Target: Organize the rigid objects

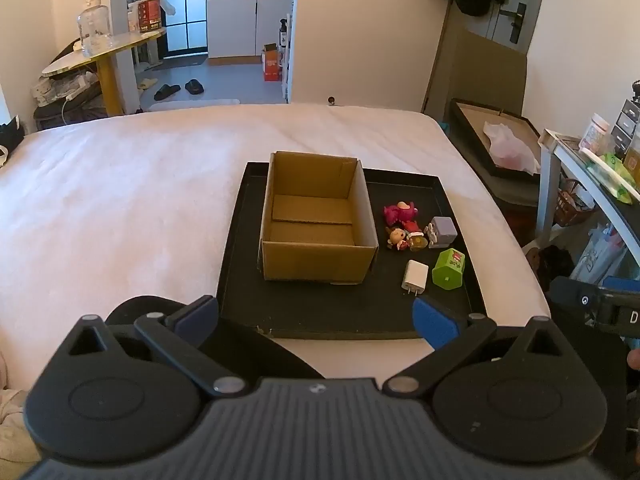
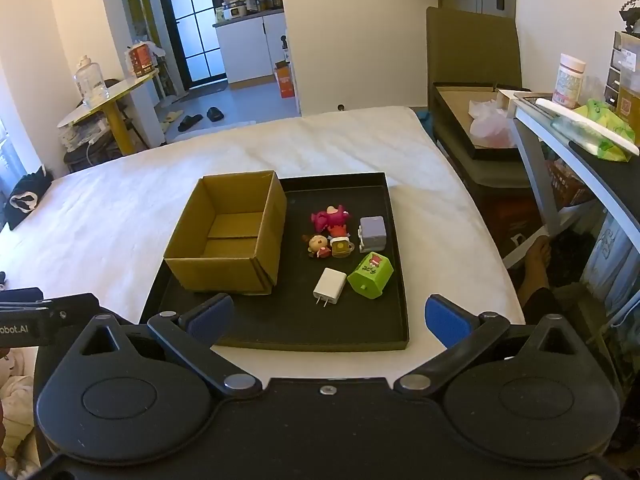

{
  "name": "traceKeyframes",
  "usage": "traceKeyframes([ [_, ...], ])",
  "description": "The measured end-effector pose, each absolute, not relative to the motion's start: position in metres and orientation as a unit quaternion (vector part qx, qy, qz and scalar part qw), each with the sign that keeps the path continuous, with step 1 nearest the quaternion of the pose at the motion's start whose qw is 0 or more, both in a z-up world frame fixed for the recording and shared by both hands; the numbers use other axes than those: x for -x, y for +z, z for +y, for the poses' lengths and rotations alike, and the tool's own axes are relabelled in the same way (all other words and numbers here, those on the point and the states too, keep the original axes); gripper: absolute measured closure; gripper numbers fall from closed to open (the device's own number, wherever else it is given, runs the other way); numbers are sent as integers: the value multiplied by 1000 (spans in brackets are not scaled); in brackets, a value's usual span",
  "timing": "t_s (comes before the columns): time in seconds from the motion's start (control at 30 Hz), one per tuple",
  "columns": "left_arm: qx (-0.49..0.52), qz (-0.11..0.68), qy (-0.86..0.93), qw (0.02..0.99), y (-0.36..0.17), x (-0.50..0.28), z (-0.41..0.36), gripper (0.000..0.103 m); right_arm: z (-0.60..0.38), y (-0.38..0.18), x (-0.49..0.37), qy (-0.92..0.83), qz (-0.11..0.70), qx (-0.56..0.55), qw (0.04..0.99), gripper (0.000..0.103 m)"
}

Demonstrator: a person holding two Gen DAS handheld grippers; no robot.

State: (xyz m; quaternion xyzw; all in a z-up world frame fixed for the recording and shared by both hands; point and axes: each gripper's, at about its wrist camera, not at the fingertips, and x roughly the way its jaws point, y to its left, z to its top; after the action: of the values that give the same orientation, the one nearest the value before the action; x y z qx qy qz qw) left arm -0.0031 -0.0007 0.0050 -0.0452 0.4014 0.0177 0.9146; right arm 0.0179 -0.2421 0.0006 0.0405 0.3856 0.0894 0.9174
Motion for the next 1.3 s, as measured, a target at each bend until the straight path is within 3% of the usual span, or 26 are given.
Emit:
traceKeyframes([
  [1.3, 46, 407, 18, 912, 1, 3, 1, 0, -240, 1, -20, 90, 388, -34, 917, 0],
])
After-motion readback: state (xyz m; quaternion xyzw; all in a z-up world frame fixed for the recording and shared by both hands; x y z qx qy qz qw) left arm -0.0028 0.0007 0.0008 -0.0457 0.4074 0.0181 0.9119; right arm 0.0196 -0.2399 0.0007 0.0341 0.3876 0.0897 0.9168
